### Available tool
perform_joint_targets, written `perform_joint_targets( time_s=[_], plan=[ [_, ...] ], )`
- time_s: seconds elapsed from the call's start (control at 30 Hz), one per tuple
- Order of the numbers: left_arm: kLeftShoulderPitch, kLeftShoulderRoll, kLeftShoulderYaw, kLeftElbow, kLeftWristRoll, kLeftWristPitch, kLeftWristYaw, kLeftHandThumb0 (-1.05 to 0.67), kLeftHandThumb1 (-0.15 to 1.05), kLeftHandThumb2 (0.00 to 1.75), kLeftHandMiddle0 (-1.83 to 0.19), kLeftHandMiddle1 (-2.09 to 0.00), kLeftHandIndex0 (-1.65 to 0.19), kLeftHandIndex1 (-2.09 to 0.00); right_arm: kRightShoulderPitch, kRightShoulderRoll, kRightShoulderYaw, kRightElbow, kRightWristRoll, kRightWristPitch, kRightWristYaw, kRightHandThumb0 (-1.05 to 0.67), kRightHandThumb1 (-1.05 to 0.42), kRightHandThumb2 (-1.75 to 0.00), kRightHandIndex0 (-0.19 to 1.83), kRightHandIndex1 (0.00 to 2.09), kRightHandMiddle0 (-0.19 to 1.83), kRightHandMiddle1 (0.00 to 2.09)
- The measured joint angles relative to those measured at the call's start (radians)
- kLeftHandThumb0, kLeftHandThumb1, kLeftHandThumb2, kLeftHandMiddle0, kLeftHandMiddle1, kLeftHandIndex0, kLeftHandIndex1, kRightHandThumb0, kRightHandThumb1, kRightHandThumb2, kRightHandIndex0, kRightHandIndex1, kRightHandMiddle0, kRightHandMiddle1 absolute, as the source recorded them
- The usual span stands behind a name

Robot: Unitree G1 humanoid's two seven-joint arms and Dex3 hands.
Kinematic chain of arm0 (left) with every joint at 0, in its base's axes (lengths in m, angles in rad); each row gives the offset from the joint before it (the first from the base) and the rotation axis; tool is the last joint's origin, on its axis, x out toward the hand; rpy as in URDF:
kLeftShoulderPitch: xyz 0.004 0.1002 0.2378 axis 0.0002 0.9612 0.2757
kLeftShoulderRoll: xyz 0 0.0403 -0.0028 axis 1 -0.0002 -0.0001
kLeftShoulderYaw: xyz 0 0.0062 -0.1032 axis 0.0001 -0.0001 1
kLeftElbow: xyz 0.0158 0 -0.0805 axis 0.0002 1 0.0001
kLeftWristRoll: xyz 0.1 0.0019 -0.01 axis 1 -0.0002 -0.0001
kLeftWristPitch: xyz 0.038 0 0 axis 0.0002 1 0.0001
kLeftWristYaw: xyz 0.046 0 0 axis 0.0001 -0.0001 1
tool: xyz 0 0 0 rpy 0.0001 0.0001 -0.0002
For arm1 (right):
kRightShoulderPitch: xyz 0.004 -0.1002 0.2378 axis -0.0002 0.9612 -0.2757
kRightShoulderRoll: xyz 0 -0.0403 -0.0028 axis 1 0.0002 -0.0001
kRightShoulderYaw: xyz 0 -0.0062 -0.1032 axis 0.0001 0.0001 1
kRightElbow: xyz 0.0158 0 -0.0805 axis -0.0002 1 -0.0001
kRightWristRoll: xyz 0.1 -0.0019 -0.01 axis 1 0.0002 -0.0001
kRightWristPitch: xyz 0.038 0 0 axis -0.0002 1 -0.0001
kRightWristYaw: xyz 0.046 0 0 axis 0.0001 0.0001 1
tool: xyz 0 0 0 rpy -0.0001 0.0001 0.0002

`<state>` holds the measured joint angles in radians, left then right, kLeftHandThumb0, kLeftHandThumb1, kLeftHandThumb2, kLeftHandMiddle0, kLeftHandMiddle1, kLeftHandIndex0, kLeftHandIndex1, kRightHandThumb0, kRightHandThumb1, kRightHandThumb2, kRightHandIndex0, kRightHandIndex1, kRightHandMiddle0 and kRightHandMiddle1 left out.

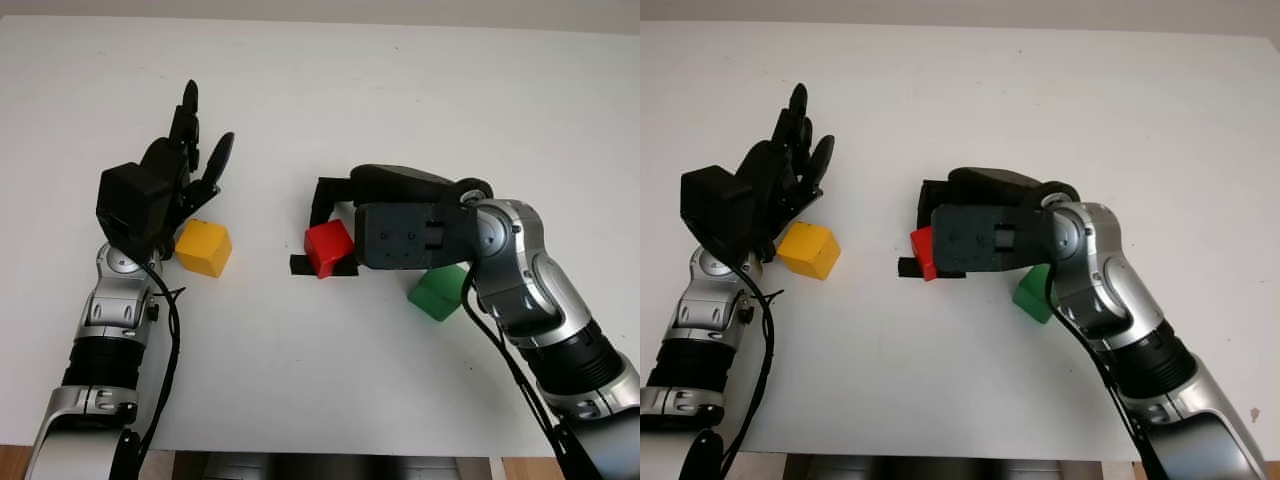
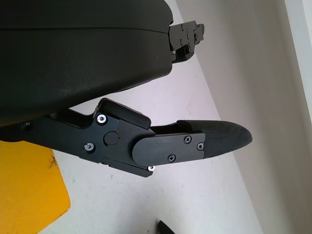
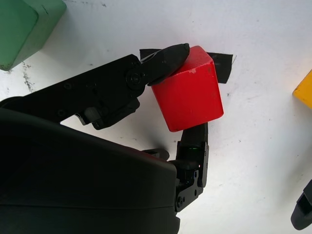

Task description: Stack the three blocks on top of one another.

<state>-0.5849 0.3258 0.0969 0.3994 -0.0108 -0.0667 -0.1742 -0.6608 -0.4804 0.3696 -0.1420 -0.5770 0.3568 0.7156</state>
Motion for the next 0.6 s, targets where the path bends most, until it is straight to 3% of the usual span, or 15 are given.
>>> perform_joint_targets(
  time_s=[0.13, 0.17, 0.2, 0.23, 0.27, 0.3, 0.43, 0.6],
  plan=[
    [0.001, 0.0, 0.0, -0.007, 0.001, 0.001, 0.0, -0.8, 1.05, 0.52, 0.19, 0.0, 0.19, 0.0, 0.015, -0.003, -0.001, 0.018, -0.002, -0.072, -0.052, -0.48, -0.94, -0.04, 0.38, 0.06, 0.23, 1.46],
    [0.001, 0.0, 0.0, -0.011, 0.001, 0.002, 0.0, -0.8, 1.05, 0.52, 0.19, 0.0, 0.19, 0.0, 0.018, -0.01, -0.001, 0.029, -0.003, -0.107, -0.063, -0.56, -0.93, -0.05, 0.31, 0.04, 0.11, 1.23],
    [0.001, 0.0, 0.0, -0.013, 0.001, 0.002, 0.0, -0.8, 1.05, 0.52, 0.19, 0.0, 0.19, 0.0, 0.02, -0.021, 0.001, 0.037, -0.005, -0.141, -0.066, -0.63, -0.93, -0.05, 0.18, 0.03, 0.06, 0.82],
    [0.001, 0.0, 0.0, -0.013, 0.001, 0.003, 0.0, -0.8, 1.05, 0.52, 0.19, 0.0, 0.19, 0.0, 0.02, -0.035, 0.006, 0.045, -0.011, -0.171, -0.065, -0.67, -0.93, -0.05, 0.1, 0.03, 0.08, 0.54],
    [0.002, 0.0, 0.0, -0.014, 0.001, 0.003, 0.0, -0.8, 1.05, 0.52, 0.19, 0.0, 0.19, 0.0, 0.019, -0.05, 0.011, 0.053, -0.018, -0.197, -0.061, -0.7, -0.93, -0.05, 0.01, 0.01, 0.06, 0.3],
    [0.002, 0.0, 0.0, -0.014, 0.001, 0.004, 0.0, -0.8, 1.05, 0.52, 0.19, 0.0, 0.19, 0.0, 0.019, -0.062, 0.015, 0.059, -0.025, -0.214, -0.056, -0.72, -0.92, -0.05, -0.04, 0.01, 0.03, 0.21],
    [0.002, 0.0, 0.0, -0.015, -0.001, 0.003, 0.0, -0.79, 1.05, 0.51, 0.19, 0.0, 0.19, 0.0, 0.019, -0.09, 0.017, 0.063, -0.038, -0.248, -0.019, -0.78, -0.91, -0.05, -0.18, 0.0, -0.16, 0.02],
    [0.002, 0.0, 0.0, -0.015, 0.0, -0.007, -0.002, -0.78, 1.05, 0.53, 0.19, 0.0, 0.19, 0.0, 0.019, -0.127, 0.011, 0.035, -0.042, -0.294, 0.019, -0.82, -0.89, -0.05, -0.19, 0.0, -0.19, 0.0]
  ],
)
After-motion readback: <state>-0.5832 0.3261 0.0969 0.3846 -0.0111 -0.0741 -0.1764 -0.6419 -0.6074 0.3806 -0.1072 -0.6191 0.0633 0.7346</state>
